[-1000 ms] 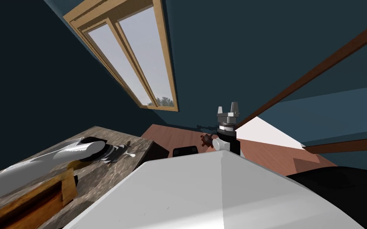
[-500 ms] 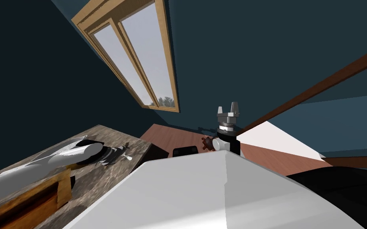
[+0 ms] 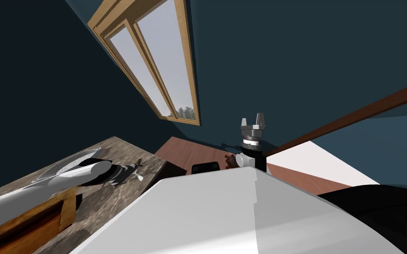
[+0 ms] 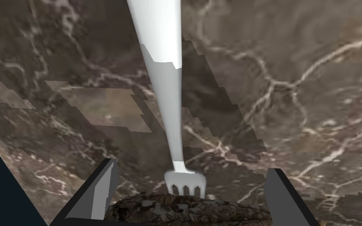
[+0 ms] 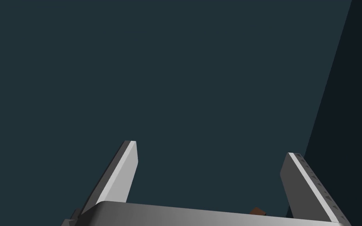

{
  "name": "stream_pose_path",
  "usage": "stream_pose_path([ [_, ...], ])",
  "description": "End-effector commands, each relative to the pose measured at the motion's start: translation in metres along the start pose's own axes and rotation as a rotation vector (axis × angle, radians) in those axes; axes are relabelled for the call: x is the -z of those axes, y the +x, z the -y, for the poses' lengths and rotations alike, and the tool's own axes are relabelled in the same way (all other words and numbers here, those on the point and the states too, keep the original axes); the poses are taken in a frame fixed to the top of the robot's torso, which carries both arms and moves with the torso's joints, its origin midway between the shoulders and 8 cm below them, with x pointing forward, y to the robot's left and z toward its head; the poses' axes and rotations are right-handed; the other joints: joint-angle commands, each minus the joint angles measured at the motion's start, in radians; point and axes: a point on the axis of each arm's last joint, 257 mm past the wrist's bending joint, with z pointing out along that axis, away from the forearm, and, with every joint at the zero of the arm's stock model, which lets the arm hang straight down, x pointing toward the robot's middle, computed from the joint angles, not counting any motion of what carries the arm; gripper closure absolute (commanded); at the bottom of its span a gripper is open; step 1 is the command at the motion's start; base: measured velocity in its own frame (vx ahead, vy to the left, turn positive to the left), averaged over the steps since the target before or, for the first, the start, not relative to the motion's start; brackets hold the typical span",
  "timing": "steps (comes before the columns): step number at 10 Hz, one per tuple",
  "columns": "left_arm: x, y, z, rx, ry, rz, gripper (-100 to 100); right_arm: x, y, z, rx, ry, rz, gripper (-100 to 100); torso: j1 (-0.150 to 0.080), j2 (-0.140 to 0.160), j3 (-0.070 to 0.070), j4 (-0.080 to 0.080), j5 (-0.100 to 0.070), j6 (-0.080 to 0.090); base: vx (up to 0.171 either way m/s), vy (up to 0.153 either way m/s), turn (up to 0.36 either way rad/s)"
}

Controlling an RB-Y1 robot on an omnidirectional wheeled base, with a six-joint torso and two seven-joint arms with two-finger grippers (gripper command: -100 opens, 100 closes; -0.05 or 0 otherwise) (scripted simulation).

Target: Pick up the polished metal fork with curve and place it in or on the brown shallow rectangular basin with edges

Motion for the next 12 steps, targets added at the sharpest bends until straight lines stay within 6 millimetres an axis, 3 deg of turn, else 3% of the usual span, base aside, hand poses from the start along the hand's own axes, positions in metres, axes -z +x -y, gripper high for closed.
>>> stream_pose_path([
  [1,0.0,0.0,0.0,0.0,0.0,0.0,-100,0.0,0.0,0.0,0.0,0.0,0.0,0,0.0,0.0,0.0,0.0,0.0,0.0,0.034,-0.021,0.032],
  [2,0.0,0.0,0.0,-0.004,0.0,0.0,100,0.0,0.0,0.0,0.0,0.0,0.0,0,0.001,0.002,0.001,0.0,0.0,0.001,0.006,-0.003,-0.005],
  [6,0.0,-0.001,-0.001,-0.004,-0.001,0.001,100,0.0,0.0,0.0,0.0,0.0,0.0,0,0.006,0.003,0.001,0.0,0.004,0.001,0.0,0.0,0.0],
  [7,0.0,-0.001,-0.001,-0.004,-0.001,0.001,0,0.0,0.0,0.0,0.0,0.0,0.0,0,0.006,0.003,0.001,0.0,0.003,0.001,0.0,0.0,0.0],
  [8,0.003,0.002,0.004,0.011,-0.003,-0.001,100,0.0,0.0,0.0,0.0,0.0,0.0,0,0.006,0.003,0.001,0.0,0.003,0.001,-0.076,0.045,-0.178],
  [12,0.01,0.006,0.014,0.046,-0.01,-0.003,100,0.0,0.0,0.0,0.0,0.0,0.0,0,0.008,0.007,0.004,0.002,0.003,0.002,-0.083,0.046,-0.108],
])
